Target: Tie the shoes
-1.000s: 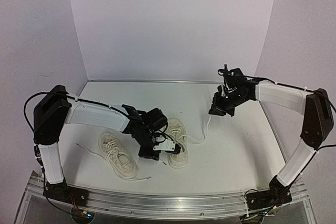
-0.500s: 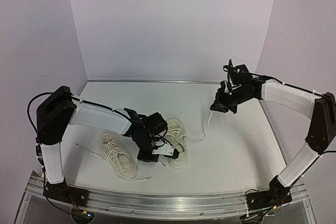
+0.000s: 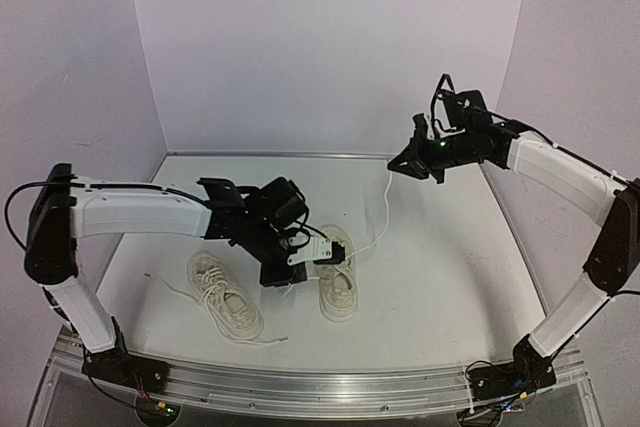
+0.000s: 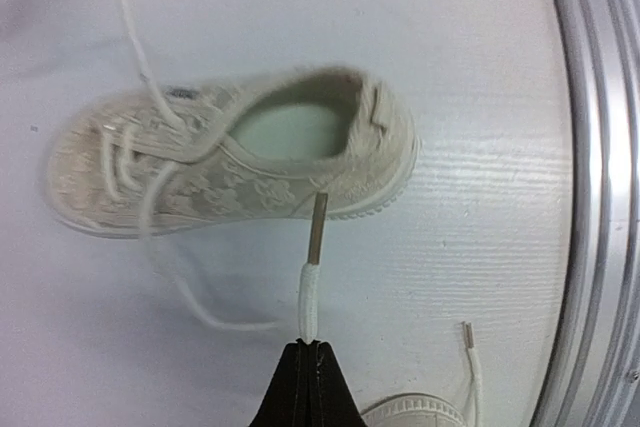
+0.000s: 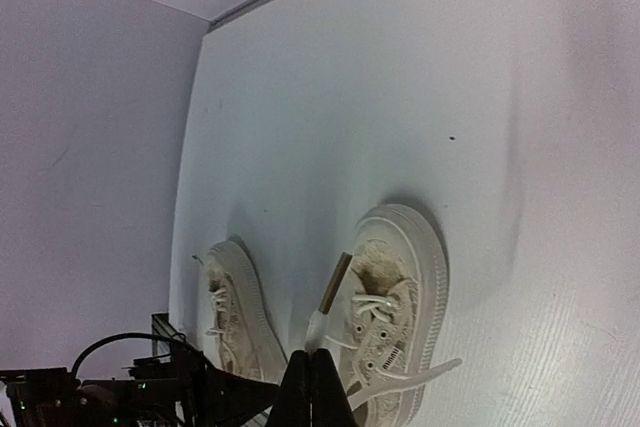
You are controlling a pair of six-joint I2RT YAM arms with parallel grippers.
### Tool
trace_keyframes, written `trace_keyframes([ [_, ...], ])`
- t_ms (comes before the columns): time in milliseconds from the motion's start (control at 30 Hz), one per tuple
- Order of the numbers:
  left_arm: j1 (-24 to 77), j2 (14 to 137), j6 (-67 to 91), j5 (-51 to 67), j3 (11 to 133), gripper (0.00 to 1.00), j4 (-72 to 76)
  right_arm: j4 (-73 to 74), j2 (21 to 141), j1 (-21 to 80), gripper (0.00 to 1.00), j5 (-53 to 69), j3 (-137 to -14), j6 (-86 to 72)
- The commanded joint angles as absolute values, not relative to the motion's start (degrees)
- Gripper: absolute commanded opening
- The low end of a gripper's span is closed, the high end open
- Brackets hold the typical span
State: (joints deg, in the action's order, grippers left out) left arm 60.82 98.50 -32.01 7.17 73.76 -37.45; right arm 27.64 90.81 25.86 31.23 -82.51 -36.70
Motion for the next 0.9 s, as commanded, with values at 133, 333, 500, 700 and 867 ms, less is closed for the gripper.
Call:
trace_keyframes([
  [133,65.2,84.26,-22.63,2.99,72.09,0.0,-37.62,20.95,100.87,34.29,0.0,37.68,-94.78,-38.74],
  [333,68.19,81.1,-20.04,1.34,71.52,0.0,-39.91,20.13,112.43,42.8,0.0,39.35,-103.95,-38.95],
  [500,69.49,77.43,-15.83,0.55,69.67,0.0,-40.3,20.37,121.27,47.46,0.0,43.22,-111.11,-38.76],
  [700,69.5,72.88,-12.13,-2.9,65.35,0.0,-37.13,21.1,123.15,47.2,0.46,48.33,-113.42,-38.97],
  [867,68.96,73.53,-10.71,-6.56,62.7,0.0,-32.2,21.19,117.37,44.33,0.7,49.44,-109.64,-39.67],
])
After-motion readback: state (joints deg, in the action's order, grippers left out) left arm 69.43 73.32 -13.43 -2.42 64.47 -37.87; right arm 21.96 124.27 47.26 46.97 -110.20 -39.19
